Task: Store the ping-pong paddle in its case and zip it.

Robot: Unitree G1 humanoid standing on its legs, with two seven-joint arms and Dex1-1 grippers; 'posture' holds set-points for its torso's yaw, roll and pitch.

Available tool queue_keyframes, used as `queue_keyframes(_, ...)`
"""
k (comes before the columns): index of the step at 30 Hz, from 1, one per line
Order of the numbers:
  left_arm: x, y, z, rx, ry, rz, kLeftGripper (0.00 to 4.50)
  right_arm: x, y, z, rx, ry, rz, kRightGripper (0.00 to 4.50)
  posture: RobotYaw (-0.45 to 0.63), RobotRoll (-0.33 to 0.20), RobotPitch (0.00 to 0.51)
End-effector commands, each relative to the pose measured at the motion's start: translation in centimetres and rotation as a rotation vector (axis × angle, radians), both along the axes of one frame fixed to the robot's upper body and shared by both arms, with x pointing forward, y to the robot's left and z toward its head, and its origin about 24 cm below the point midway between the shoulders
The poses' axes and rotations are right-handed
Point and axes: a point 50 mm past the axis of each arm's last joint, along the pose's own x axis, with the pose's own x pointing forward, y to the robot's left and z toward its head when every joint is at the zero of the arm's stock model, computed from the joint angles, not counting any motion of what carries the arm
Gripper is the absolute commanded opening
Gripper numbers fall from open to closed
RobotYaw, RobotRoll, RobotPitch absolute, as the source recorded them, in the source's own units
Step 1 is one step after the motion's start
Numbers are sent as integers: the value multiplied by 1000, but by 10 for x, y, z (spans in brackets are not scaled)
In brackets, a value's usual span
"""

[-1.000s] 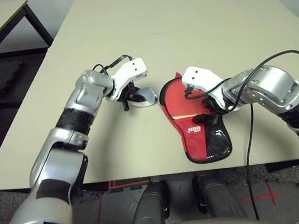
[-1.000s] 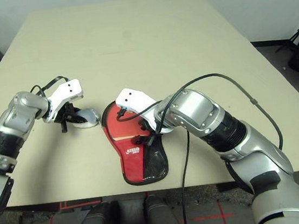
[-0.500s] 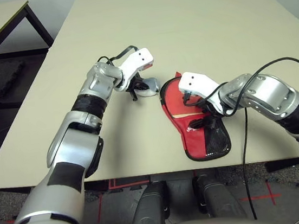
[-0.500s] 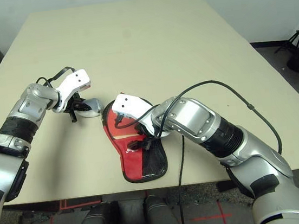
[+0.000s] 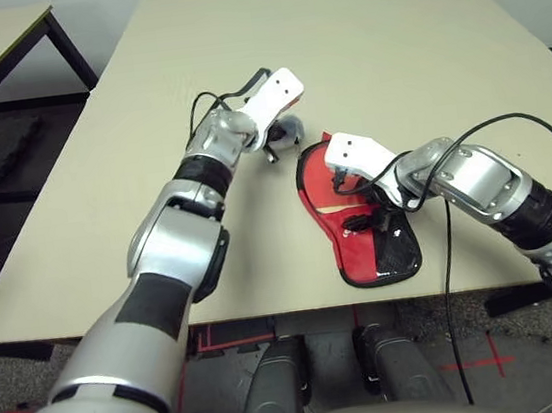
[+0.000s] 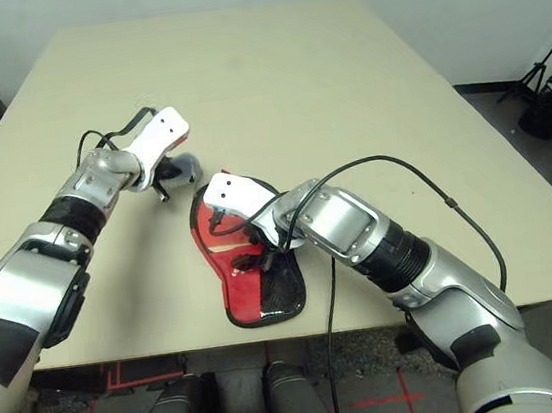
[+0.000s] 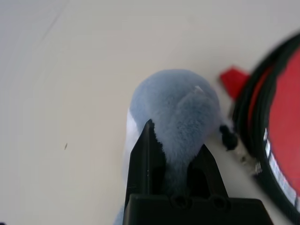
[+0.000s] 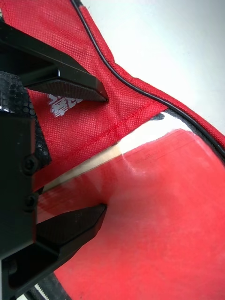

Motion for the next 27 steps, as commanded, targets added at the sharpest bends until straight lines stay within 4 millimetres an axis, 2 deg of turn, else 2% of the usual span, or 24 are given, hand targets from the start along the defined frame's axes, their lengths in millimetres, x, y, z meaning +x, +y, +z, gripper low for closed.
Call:
queue_keyframes(1,1,-30,24,-49,-146,-55,249,-7,-12,-48,-96,175,-85,4500,-12,0,186)
queue_keyframes(5,-10,-73,22,-32,-224,-155,249,-5,-9,-48,-83,175,-101,4500,-40,0,192)
queue_keyframes(12,-23,-110,20,-21,-292,-244,240,-7,0,-46,-58,176,-101,4500,-91,0,198)
queue_keyframes(16,-37,-137,19,-48,-321,-333,239,-9,1,-46,-49,181,-107,4500,-113,0,208)
queue_keyframes(21,-39,-143,22,-88,-345,-327,237,-11,0,-46,-45,181,-113,4500,-116,0,208)
queue_keyframes(27,-25,-115,22,-89,-334,-217,237,-8,0,-45,-37,168,-112,4500,-88,0,207)
